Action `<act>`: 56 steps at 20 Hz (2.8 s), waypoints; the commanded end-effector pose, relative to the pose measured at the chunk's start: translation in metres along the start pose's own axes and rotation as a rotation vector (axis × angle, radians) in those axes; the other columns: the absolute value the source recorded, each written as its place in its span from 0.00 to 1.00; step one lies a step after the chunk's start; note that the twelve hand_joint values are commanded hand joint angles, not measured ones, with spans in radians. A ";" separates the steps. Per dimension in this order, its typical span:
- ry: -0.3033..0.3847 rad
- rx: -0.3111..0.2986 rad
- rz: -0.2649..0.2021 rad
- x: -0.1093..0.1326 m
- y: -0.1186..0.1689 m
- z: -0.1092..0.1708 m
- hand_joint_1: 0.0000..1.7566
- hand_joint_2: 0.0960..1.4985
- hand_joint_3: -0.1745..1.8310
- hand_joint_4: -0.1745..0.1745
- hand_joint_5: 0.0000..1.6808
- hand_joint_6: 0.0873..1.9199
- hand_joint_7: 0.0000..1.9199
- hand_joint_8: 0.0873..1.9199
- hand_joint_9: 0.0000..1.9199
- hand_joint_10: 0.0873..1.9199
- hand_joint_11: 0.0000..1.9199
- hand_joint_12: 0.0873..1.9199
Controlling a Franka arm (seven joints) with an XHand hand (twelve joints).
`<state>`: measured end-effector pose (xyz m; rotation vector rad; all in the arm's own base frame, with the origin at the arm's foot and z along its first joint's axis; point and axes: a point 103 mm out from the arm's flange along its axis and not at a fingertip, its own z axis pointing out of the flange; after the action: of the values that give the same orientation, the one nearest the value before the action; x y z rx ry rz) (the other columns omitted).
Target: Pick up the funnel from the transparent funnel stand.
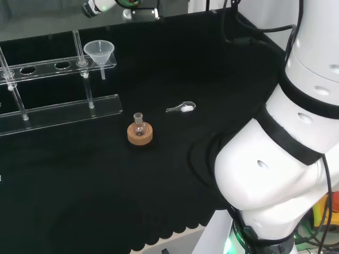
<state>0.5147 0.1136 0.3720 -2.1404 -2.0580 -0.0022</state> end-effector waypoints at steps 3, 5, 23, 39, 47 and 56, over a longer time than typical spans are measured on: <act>0.035 0.031 -0.021 0.006 0.018 0.022 0.22 0.40 0.12 0.49 0.00 0.00 0.00 0.00 0.00 0.00 0.00 0.00; 0.047 0.041 -0.032 0.008 0.022 0.029 0.22 0.40 0.12 0.48 0.00 0.00 0.00 0.00 0.00 0.00 0.00 0.00; 0.099 0.079 -0.055 0.015 0.034 0.062 0.22 0.40 0.12 0.44 0.00 0.00 0.00 0.00 0.00 0.00 0.00 0.00; 0.136 0.144 -0.074 0.025 0.042 0.094 0.22 0.40 0.11 0.40 0.00 0.00 0.00 0.00 0.00 0.00 0.00 0.00; 0.153 0.165 -0.071 0.028 0.040 0.110 0.22 0.41 0.11 0.38 0.00 0.00 0.00 0.00 0.00 0.00 0.00 0.00; 0.179 0.185 -0.049 0.025 0.037 0.131 0.23 0.41 0.11 0.36 0.00 0.00 0.00 0.00 0.00 0.00 0.00 0.00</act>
<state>0.5397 0.1552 0.2493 -1.9079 -1.9478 -0.0070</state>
